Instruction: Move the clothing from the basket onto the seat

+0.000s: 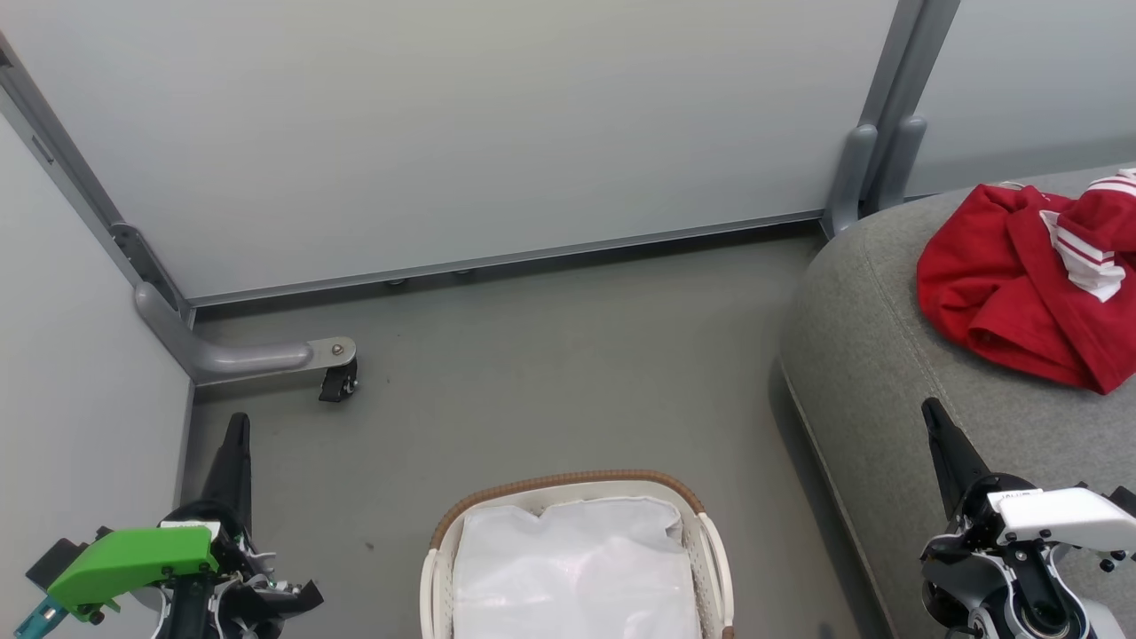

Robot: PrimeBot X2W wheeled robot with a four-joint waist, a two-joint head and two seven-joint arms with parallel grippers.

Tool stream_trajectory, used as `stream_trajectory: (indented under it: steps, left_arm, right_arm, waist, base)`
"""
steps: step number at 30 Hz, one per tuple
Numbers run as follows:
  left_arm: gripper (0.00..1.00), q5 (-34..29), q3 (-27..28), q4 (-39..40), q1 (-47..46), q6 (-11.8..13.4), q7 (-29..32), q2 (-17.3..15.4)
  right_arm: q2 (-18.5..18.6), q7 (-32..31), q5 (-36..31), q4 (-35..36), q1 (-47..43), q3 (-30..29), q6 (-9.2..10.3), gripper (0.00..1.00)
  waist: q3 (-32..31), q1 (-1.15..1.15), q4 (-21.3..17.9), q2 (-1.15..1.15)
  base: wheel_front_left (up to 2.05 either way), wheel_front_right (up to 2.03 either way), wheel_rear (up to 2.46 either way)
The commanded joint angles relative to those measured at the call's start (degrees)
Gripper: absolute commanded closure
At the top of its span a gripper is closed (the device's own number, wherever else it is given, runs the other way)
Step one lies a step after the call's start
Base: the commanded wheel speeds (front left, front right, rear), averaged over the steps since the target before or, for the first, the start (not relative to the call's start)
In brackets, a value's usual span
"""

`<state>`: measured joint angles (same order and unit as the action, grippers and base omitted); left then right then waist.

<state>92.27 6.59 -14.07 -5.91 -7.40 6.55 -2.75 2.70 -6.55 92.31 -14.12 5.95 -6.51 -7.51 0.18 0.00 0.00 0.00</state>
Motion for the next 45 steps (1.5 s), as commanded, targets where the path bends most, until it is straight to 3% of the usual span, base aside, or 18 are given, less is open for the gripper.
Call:
stream_trajectory:
  steps: [1, 45]
  left_arm:
    - [1.00, 0.22, 0.15, 0.10, -0.61, -0.25, 0.21, -0.28]
    - [1.00, 0.19, 0.17, 0.11, -0.62, -0.23, 0.23, -0.26]
  right_arm:
    - [0.34, -0.18, 0.19, 0.23, 0.50, -0.11, 0.04, 1.00]
    - [0.34, -0.17, 0.20, 0.22, 0.49, -0.10, 0.03, 1.00]
  waist:
    - [0.00, 0.00, 0.00, 0.00]
    - [0.00, 0.00, 0.00, 0.00]
  base:
    - [0.00, 0.00, 0.00]
    - [0.00, 0.00, 0.00]
